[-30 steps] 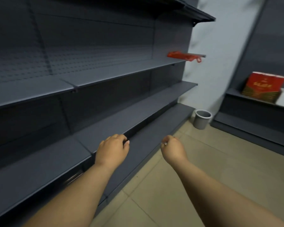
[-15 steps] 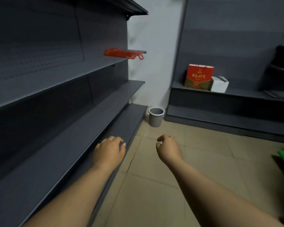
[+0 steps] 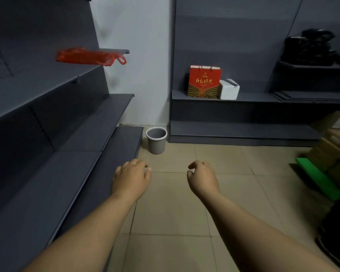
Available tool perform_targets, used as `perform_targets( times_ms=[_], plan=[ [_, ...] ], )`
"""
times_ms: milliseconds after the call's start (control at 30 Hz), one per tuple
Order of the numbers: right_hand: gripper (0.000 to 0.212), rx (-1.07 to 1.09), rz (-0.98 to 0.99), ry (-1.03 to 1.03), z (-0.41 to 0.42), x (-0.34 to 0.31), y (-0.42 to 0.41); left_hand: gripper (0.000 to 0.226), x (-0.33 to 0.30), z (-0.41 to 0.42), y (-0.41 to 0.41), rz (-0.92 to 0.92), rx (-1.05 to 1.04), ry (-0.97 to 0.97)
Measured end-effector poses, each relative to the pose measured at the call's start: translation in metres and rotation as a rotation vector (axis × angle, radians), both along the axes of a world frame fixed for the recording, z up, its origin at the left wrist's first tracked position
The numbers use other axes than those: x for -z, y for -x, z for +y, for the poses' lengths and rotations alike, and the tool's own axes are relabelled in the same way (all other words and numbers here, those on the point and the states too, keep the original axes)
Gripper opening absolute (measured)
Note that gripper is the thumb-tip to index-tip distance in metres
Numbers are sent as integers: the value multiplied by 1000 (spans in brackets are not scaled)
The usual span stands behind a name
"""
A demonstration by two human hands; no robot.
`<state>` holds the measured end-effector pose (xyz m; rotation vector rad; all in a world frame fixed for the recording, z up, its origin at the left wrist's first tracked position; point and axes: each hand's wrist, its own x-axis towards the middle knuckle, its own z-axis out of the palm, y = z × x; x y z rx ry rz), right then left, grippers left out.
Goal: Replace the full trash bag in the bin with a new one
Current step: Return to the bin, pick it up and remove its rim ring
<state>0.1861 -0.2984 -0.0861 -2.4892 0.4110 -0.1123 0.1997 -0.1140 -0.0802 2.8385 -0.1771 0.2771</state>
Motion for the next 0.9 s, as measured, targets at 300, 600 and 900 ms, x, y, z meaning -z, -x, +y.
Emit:
perform_targets(
  times_ms=[300,600,900],
  plan=[
    [31,-67,-34,21,-42,5,-186,30,3,-32,-178,1,-61,-5],
    [31,-128,-30,94,-95,-16,-359,28,-10,-82,-339,-14,-122,45],
    [28,-152,-52,72,-106,-7,-491,29,4,-97,-473,-1,-111,49]
  ],
)
